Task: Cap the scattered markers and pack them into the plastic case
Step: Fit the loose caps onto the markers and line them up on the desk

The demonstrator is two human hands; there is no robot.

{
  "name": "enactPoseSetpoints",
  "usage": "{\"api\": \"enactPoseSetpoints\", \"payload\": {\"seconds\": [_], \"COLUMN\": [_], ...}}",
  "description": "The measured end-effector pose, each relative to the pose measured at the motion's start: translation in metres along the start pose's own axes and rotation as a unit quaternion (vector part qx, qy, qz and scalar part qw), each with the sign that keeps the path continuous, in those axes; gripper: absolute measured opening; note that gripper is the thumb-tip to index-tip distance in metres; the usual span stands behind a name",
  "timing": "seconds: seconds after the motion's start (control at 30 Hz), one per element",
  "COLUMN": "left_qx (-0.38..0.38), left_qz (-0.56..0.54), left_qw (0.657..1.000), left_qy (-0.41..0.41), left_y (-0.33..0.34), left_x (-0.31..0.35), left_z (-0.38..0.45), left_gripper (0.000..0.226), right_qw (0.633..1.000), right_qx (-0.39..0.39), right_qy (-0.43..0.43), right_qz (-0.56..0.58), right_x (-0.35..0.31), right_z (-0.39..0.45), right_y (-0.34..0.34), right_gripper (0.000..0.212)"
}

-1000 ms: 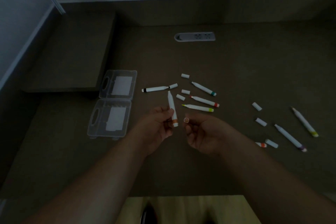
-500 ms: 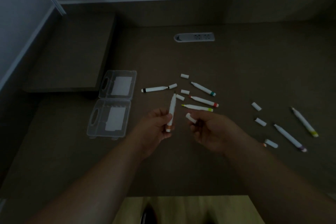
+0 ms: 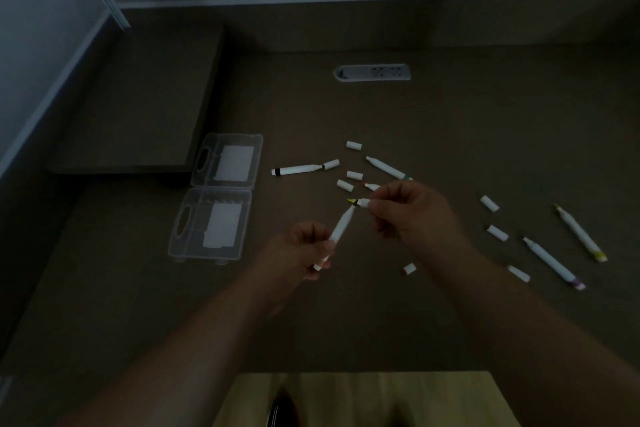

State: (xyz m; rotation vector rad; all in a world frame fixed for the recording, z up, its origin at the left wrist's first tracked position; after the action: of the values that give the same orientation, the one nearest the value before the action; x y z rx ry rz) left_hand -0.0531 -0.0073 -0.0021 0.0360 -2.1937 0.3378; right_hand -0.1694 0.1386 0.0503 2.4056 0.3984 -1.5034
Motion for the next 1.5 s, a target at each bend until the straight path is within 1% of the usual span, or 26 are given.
{"api": "enactPoseSetpoints", "payload": {"seconds": [0.2, 0.4, 0.47, 0.6, 0.67, 0.77, 0.9, 1.07, 1.23, 1.37, 1.43, 1.5], "left_qx": [0.005, 0.001, 0.000, 0.001, 0.000, -0.003, -0.009, -0.012, 0.005, -0.001, 0.013, 0.038], "left_qz": [0.017, 0.032, 0.036, 0.068, 0.075, 0.065, 0.044, 0.038, 0.054, 0.052, 0.085, 0.183], "left_qw": [1.000, 0.999, 0.999, 0.998, 0.997, 0.998, 0.999, 0.999, 0.998, 0.999, 0.996, 0.982], "left_qy": [-0.002, 0.001, 0.000, 0.006, 0.013, 0.023, 0.031, 0.025, 0.007, -0.013, -0.015, -0.018], "left_y": [-0.001, -0.001, 0.000, 0.000, 0.000, 0.001, 0.004, 0.006, 0.007, 0.018, 0.024, 0.028], "left_x": [0.002, 0.003, 0.003, 0.004, 0.006, 0.009, 0.014, 0.012, -0.001, -0.009, -0.011, -0.017], "left_z": [-0.003, -0.005, -0.004, -0.002, -0.001, 0.000, -0.002, 0.002, 0.001, -0.009, -0.015, -0.020], "left_gripper": [0.011, 0.011, 0.012, 0.013, 0.014, 0.019, 0.018, 0.020, 0.019, 0.016, 0.014, 0.012], "right_qw": [0.999, 0.999, 0.999, 0.994, 0.993, 0.990, 0.973, 0.976, 0.972, 0.970, 0.963, 0.953], "right_qx": [-0.019, -0.021, -0.038, -0.058, -0.077, -0.109, -0.158, -0.153, -0.166, -0.168, -0.178, -0.189], "right_qy": [-0.010, -0.012, -0.012, -0.013, -0.010, -0.004, -0.005, -0.009, 0.012, 0.031, 0.043, 0.069], "right_qz": [-0.047, -0.032, -0.034, -0.087, -0.091, -0.094, -0.166, -0.157, -0.169, -0.175, -0.200, -0.225], "right_x": [-0.002, 0.000, 0.000, -0.002, -0.003, -0.006, -0.009, -0.001, 0.010, 0.018, 0.024, 0.037], "right_z": [-0.003, 0.001, 0.002, 0.005, 0.007, 0.009, 0.009, 0.013, 0.009, 0.009, 0.008, 0.005], "right_y": [0.003, 0.002, 0.005, 0.005, 0.006, 0.008, 0.009, 0.009, 0.010, 0.012, 0.015, 0.019], "right_gripper": [0.004, 0.006, 0.007, 0.005, 0.004, 0.006, 0.006, 0.007, 0.005, 0.006, 0.010, 0.019]}}
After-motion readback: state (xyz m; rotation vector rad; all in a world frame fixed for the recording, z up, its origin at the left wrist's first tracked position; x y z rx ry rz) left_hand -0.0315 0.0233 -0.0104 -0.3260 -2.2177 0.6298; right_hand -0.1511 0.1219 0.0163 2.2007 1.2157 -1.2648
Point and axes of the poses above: each hand's wrist, its own z-axis towards the middle knuckle, its own y-axis out of the palm, x = y × z, the point moved 6 cm from there along z, towards the middle knuckle, and after that the axes turned 15 degrees about z, right-handed, at the moved point
